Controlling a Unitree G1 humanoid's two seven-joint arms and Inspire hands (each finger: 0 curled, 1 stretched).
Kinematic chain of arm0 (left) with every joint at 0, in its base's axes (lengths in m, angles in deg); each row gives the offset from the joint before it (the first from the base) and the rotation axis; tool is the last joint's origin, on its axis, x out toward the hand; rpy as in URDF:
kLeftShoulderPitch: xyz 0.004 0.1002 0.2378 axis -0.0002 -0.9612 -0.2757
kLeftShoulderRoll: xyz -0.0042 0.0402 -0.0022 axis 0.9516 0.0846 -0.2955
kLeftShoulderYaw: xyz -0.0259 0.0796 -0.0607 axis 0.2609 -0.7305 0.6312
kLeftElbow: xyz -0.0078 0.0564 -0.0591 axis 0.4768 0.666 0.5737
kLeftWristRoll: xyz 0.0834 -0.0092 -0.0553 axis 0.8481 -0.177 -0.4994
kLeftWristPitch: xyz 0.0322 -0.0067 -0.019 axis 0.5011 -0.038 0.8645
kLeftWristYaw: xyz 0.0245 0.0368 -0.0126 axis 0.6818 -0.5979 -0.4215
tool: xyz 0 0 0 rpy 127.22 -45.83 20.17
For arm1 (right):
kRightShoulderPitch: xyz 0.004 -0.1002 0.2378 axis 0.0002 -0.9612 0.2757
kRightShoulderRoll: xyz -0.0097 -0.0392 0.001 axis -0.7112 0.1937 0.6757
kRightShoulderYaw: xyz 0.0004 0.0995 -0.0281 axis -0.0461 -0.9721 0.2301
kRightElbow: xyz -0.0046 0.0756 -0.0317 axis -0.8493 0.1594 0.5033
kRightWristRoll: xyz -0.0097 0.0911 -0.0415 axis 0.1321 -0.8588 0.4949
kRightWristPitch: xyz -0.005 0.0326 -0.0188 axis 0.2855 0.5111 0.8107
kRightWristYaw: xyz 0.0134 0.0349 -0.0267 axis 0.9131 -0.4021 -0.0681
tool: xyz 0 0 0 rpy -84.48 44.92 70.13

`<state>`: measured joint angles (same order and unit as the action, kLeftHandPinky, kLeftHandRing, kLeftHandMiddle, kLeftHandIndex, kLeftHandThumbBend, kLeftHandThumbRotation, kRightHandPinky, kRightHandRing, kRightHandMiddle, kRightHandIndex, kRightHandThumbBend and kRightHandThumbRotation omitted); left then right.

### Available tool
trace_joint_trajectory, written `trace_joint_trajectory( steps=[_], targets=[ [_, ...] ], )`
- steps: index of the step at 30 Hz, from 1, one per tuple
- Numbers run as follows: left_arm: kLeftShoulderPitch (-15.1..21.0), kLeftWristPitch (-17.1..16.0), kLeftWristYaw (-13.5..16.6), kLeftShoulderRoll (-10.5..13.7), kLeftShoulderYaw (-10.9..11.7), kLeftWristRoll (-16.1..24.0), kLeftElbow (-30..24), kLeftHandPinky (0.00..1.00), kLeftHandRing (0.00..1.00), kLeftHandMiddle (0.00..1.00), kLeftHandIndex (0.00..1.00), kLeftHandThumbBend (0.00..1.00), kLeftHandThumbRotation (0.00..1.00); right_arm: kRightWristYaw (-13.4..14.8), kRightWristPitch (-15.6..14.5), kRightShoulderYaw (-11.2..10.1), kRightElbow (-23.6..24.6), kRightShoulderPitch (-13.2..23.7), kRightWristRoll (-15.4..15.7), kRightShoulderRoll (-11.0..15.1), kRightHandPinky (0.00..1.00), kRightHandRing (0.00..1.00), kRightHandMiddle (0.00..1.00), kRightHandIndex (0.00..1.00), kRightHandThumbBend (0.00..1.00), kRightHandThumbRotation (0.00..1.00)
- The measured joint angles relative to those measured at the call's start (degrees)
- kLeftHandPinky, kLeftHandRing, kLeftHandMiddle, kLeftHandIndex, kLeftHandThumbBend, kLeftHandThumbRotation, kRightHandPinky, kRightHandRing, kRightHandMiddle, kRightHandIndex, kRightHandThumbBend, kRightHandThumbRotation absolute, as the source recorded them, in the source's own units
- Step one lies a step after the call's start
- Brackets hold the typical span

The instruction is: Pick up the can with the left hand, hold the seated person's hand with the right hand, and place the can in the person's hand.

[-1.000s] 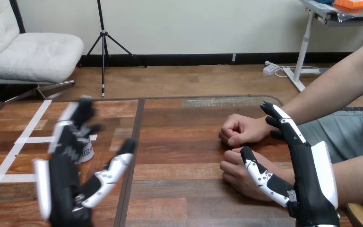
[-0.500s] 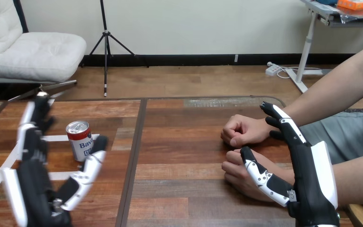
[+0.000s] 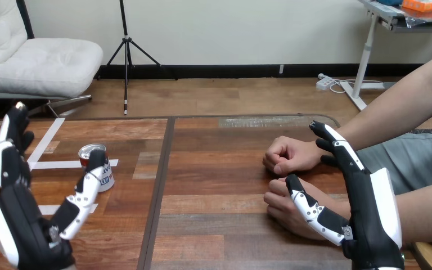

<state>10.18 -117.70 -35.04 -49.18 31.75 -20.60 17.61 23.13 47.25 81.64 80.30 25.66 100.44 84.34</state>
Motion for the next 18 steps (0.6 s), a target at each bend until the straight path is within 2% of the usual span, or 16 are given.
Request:
trace_joint_trajectory(
  steps=[12,18],
  targets=[
    [3.49,6.0,5.19,3.08,0.79,5.74,2.32,0.81,0.85,0.86,0.86,0.65,0.17,0.0,0.01,0.0,0.0,0.0,0.07,0.0,0.79,0.86,0.88,0.87,0.43,0.0],
    [5.58,9.79,5.99,5.07,0.61,6.18,4.71,0.78,0.84,0.86,0.85,0.66,0.18,0.0,0.0,0.03,0.0,0.02,0.09,-0.02,0.79,0.86,0.88,0.87,0.43,0.0]
  ],
)
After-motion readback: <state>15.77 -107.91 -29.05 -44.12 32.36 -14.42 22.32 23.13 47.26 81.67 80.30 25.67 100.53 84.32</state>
